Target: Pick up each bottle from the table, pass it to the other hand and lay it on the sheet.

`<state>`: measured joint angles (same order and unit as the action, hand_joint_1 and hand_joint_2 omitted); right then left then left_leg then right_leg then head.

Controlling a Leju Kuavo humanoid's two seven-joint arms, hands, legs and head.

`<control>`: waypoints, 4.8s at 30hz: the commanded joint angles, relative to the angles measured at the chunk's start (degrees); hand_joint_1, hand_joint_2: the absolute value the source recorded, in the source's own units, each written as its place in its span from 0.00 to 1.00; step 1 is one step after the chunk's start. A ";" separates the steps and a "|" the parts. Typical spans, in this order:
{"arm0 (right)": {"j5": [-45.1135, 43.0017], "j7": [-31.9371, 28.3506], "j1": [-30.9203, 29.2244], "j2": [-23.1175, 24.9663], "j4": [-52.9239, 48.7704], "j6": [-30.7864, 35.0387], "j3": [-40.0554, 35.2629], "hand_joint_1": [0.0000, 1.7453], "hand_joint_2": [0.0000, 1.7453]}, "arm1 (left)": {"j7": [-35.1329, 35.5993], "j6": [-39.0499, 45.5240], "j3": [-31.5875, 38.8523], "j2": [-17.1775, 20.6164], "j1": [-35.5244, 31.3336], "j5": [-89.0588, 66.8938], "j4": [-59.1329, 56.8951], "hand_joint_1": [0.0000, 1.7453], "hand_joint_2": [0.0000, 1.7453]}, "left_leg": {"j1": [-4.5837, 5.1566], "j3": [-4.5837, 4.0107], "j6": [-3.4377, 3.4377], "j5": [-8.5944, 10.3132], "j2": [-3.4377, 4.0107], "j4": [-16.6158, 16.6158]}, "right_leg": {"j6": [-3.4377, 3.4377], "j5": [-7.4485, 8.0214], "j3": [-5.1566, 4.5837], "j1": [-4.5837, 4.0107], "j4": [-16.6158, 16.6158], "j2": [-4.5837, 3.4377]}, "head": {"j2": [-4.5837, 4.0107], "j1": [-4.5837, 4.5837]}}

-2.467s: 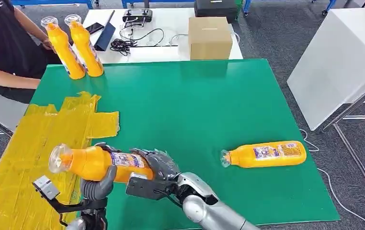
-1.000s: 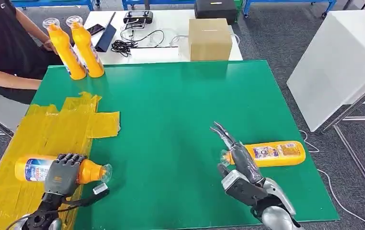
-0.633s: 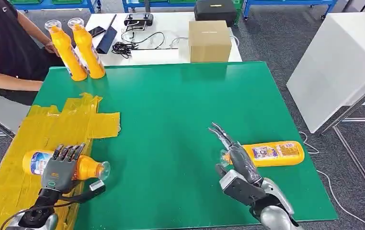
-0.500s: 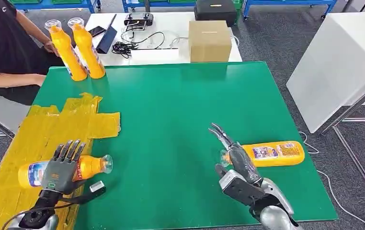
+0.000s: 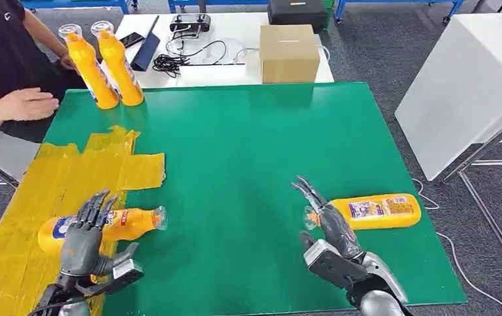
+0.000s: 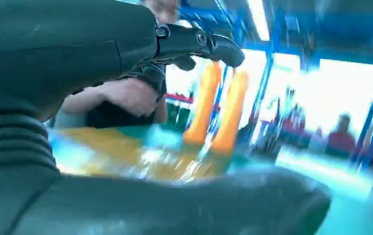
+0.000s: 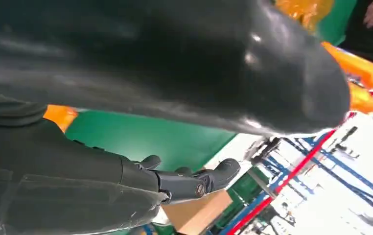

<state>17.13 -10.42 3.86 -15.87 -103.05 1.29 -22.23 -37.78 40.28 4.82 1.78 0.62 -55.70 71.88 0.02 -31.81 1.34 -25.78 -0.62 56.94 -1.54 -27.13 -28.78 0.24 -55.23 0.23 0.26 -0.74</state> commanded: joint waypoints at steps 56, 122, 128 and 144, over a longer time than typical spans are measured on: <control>34.14 11.83 9.65 -5.06 12.55 -3.54 37.51 0.00 1.00 | 5.95 -29.85 -3.40 -16.79 11.96 69.03 24.53 0.00 0.00 | 0.18 0.14 0.23 -0.20 0.36 -0.07 | -0.04 0.07 0.02 0.12 0.19 -0.29 | 0.00 0.04; 35.91 15.19 -15.70 -11.33 42.37 -12.66 1.56 1.00 1.00 | 8.11 -30.80 -4.50 -15.12 7.95 72.93 20.32 0.00 0.00 | 0.18 0.60 0.23 -0.11 0.14 -0.08 | -0.05 0.04 0.51 0.13 0.19 -0.04 | 0.00 0.06; 33.57 15.12 -14.24 -11.46 40.70 -12.38 2.78 1.00 1.00 | 9.33 -30.49 -5.34 -14.54 7.67 72.30 19.35 0.00 0.00 | 0.12 0.58 0.20 -0.08 0.01 -0.11 | -0.05 0.07 0.56 0.07 0.29 0.05 | 0.00 0.06; 1.02 2.62 -5.87 -1.87 6.69 -4.89 9.09 1.00 1.00 | 10.05 -33.23 -12.16 -12.96 10.34 73.68 20.33 0.00 0.00 | 0.18 0.50 0.11 -0.28 0.58 -0.02 | 0.04 0.02 0.36 0.10 0.02 -0.51 | 0.00 0.06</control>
<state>25.54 -5.17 -6.65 -25.85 -75.99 -7.15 -14.21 -27.21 7.65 -1.90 -13.70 10.21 17.51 93.68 0.30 -31.36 1.65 -25.95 -0.38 56.96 -1.61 -27.10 -28.33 0.41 -55.20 0.03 0.26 -0.68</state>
